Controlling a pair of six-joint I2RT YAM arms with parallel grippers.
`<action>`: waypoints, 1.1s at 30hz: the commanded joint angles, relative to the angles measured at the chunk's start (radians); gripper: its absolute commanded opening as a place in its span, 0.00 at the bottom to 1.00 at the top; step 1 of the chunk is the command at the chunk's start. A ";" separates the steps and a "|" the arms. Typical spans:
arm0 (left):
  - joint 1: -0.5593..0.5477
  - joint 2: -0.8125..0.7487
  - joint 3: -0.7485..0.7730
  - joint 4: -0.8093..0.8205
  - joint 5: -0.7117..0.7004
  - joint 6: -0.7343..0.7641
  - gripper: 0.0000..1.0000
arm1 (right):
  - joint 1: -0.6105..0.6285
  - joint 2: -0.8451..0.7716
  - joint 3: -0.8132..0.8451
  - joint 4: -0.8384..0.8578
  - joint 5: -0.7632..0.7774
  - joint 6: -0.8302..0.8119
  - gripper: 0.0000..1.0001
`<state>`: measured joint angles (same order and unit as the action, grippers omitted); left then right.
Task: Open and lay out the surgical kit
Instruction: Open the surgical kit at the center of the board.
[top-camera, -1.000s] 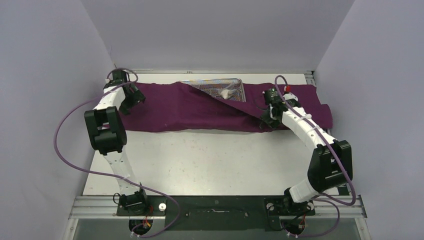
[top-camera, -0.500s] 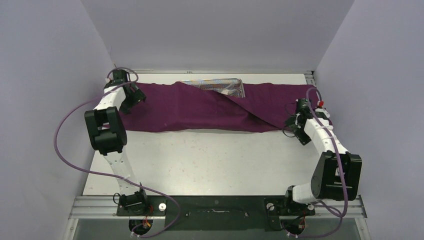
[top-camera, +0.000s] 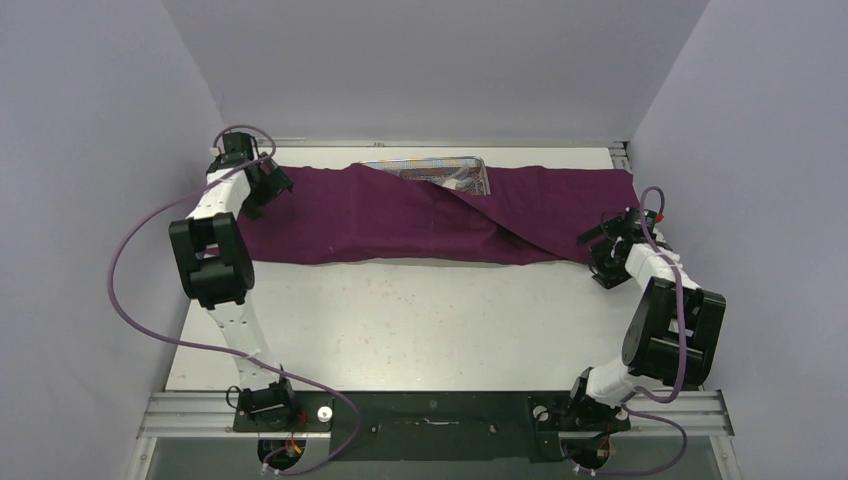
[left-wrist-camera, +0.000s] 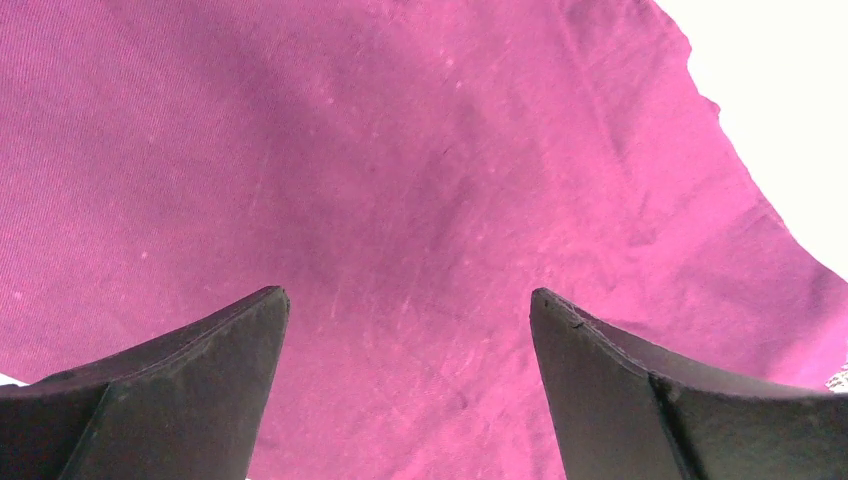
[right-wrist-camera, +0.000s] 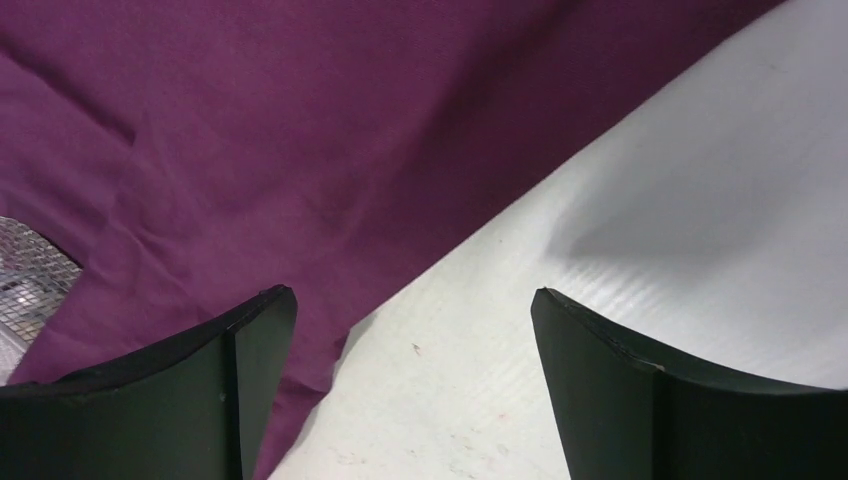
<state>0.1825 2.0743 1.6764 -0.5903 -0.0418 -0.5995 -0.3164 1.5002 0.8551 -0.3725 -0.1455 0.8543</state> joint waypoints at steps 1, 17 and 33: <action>-0.001 0.018 0.069 0.042 0.026 -0.013 0.89 | -0.031 0.044 -0.018 0.085 -0.096 0.086 0.84; 0.012 0.083 0.141 0.031 0.028 -0.026 0.89 | -0.047 0.105 -0.125 0.301 0.056 0.153 0.70; 0.015 0.051 0.118 0.019 0.008 -0.020 0.89 | -0.042 0.155 -0.046 0.215 0.086 0.142 0.25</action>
<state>0.1925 2.1586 1.7603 -0.5800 -0.0216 -0.6186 -0.3595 1.6459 0.7715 -0.0036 -0.1318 1.0298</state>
